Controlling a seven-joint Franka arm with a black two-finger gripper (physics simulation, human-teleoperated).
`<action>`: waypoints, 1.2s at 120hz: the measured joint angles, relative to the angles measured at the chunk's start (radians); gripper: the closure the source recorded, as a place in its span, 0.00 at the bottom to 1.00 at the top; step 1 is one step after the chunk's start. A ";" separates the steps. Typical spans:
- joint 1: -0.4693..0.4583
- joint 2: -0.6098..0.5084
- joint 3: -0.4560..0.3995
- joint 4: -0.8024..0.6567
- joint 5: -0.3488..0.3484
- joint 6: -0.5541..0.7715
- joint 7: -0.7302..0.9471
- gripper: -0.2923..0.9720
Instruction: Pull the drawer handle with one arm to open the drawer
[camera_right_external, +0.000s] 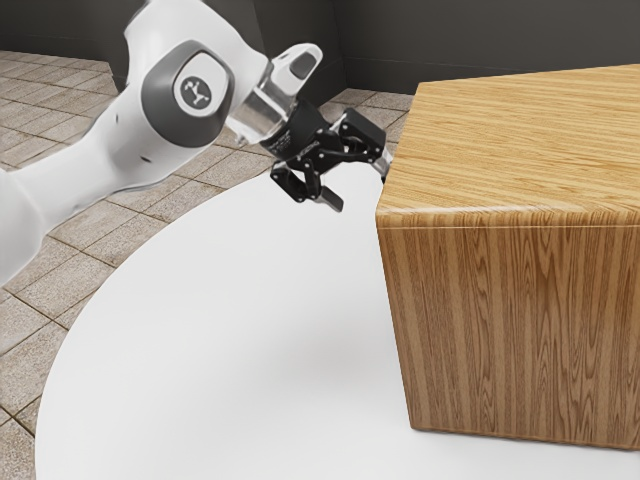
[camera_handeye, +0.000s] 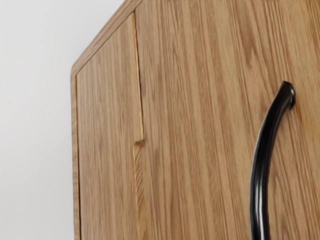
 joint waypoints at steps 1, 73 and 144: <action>0.000 0.000 0.000 0.000 0.000 0.000 0.000 0.23; 0.014 -0.035 0.023 -0.055 0.005 -0.002 0.001 0.23; 0.024 -0.149 0.127 -0.178 0.039 -0.006 0.007 0.23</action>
